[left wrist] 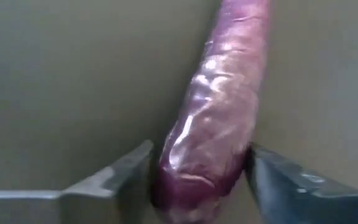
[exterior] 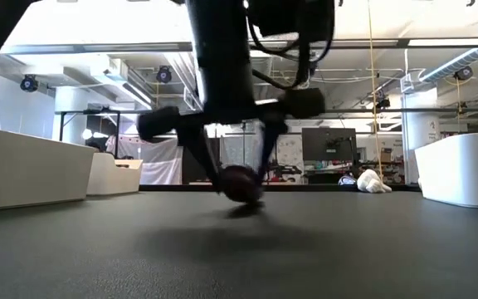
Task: Sort produce into baskets
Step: Put the violet eggplant into the gray bin
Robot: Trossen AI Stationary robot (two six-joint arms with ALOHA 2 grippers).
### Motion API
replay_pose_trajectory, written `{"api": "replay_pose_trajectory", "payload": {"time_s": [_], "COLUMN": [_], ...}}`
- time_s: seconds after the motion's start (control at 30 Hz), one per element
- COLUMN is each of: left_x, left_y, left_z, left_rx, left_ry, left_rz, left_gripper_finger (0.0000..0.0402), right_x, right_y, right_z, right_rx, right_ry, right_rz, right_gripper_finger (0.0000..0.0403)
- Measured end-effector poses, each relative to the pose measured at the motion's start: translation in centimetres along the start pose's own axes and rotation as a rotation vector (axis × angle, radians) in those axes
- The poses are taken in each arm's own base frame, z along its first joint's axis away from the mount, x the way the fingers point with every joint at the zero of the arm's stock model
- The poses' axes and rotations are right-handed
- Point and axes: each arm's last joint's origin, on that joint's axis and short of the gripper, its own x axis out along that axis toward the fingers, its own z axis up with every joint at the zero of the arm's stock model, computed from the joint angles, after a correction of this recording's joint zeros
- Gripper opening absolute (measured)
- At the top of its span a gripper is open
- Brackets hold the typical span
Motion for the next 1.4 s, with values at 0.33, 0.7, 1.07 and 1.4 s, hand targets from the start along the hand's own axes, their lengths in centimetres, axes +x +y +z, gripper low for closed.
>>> {"api": "replay_pose_trajectory", "payload": {"time_s": [0.33, 0.7, 1.07, 1.4], "left_x": [-6.8, -13.8, -10.4, -8.0], "left_y": [2.5, 14.6, 24.5, 27.5], "left_z": [4.3, 11.6, 12.1, 11.9], "left_rx": [0.168, 0.234, 0.255, 0.359], "left_ry": [0.018, 0.076, 0.265, 0.312], "left_rz": [0.103, 0.229, 0.254, 0.177], "left_gripper_finger": [0.0131, 0.0131, 0.0141, 0.0176], "right_x": [-1.6, 1.7, 9.3, 15.3], "right_y": [-1.4, -1.6, 0.5, 2.3], "right_z": [-4.2, -7.1, -4.9, -1.8], "right_rx": [0.016, 0.161, 0.266, 0.421], "right_ry": [-0.019, -0.076, -0.158, 0.011], "right_rz": [0.022, 0.049, 0.063, -0.074], "right_gripper_finger": [0.0272, 0.0254, 0.0255, 0.0267]}}
